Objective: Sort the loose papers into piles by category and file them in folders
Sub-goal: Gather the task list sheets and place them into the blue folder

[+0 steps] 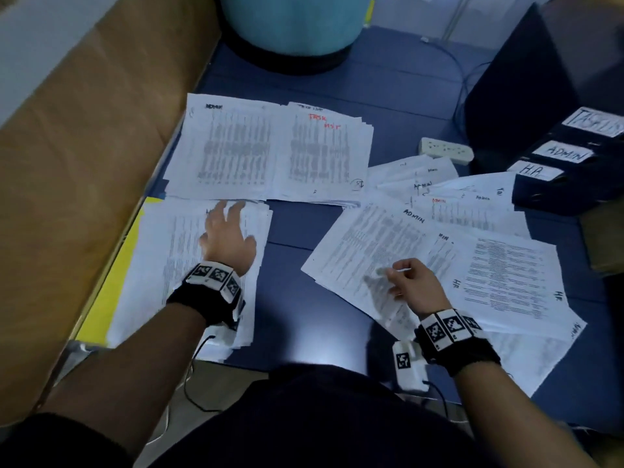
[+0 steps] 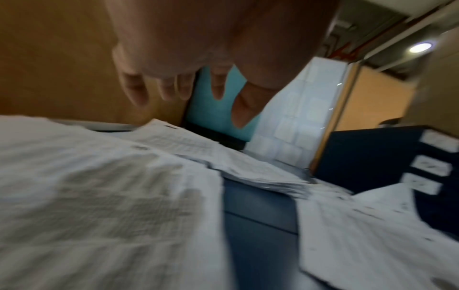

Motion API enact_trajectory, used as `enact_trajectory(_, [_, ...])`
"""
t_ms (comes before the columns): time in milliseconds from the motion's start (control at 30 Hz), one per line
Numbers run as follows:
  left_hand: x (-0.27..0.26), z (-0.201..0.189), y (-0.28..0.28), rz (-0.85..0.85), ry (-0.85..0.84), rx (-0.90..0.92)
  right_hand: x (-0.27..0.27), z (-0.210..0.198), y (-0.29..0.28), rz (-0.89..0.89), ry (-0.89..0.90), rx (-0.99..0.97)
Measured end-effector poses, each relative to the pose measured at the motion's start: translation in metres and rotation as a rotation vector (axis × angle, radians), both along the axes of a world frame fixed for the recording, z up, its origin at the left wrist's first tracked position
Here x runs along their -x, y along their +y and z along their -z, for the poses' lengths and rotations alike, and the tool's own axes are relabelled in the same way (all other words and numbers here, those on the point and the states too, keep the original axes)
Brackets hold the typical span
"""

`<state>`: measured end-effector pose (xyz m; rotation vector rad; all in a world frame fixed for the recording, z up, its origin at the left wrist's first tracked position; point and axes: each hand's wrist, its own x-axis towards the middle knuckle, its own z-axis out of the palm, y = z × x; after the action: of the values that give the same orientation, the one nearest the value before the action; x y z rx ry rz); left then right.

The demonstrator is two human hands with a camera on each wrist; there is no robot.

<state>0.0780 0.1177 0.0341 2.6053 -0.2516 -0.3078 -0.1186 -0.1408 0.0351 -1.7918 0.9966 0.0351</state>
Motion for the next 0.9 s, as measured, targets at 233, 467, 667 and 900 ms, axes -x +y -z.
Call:
enact_trajectory(233, [0.040,0.017,-0.102,0.329,0.322,0.172,0.038,0.023,-0.047,0.143,0.143,0.058])
enact_trajectory(467, [0.060,0.060,-0.133,0.354,0.411,-0.103,0.033,0.046,-0.058,0.172,0.252,-0.047])
enact_trajectory(667, [0.076,0.053,-0.138,0.293,0.410,0.003,0.019,0.046,-0.061,0.164,0.181,-0.065])
enact_trajectory(900, [0.075,0.040,-0.139,0.156,0.394,0.256,0.058,-0.002,-0.098,0.089,-0.075,-0.096])
